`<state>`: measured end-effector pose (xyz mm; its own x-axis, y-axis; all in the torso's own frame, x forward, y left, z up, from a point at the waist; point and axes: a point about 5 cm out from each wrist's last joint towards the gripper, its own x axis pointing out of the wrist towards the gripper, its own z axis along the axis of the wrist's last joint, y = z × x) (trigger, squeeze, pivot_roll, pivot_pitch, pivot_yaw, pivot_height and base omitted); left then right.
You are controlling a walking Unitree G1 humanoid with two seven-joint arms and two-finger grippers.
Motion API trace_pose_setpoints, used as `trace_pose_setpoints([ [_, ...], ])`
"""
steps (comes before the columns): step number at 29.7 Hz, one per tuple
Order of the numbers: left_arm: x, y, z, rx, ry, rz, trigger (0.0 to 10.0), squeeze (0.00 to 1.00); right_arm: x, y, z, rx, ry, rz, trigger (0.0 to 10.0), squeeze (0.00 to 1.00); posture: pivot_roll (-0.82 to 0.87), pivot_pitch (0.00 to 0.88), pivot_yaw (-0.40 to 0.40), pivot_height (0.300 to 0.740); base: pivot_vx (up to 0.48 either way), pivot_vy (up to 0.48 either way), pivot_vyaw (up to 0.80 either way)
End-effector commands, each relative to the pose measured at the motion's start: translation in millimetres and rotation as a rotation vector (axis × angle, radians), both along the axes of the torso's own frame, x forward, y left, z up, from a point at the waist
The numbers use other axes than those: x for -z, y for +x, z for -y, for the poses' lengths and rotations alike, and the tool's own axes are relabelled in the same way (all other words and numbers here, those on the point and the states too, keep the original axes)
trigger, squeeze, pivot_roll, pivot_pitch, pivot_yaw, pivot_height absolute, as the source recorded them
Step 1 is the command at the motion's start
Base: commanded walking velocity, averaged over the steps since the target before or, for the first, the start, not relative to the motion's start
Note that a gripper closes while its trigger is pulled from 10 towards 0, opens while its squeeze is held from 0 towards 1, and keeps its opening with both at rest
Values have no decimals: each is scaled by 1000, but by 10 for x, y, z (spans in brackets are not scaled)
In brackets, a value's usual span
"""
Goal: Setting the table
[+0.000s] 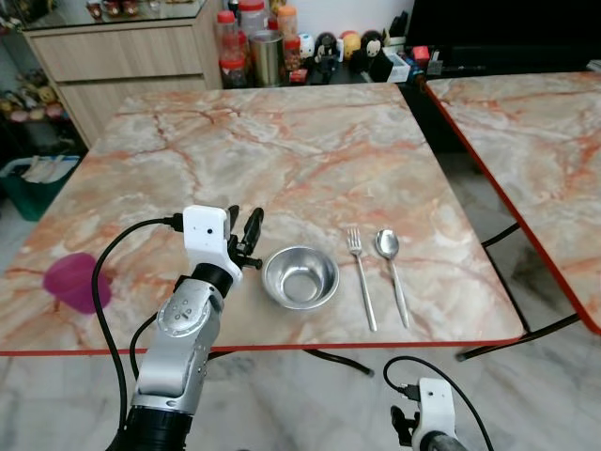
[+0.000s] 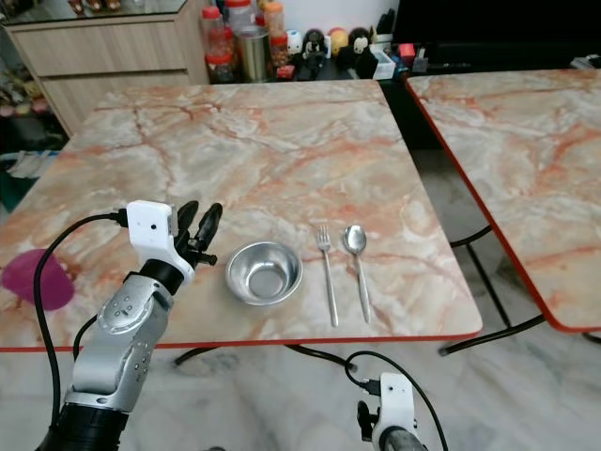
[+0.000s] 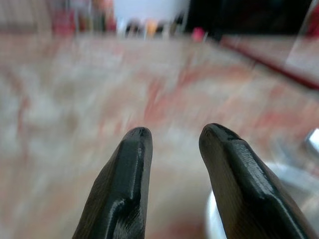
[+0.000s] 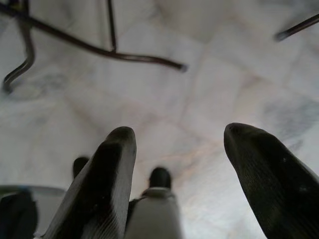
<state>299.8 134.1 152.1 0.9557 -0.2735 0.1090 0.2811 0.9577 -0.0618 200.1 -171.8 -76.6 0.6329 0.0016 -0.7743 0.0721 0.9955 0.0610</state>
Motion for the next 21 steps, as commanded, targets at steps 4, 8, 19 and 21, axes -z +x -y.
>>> trace_pose_setpoints([
  [4,157,-26,-2,35,34,-101,10000,0,40,-67,-39,-6,8,-26,10000,0,162,126,0,715,0,0,0],
  [8,259,-25,30,45,48,-152,10000,0,47,-81,-46,-8,8,-30,10000,0,166,129,4,715,0,0,0],
  [19,162,62,158,96,-305,-232,10000,0,75,-136,-56,9,14,-39,10000,0,151,118,29,715,0,0,0],
  [21,143,71,160,97,-325,-231,10000,0,75,-137,-53,10,14,-39,10000,0,149,115,31,715,0,0,0],
])
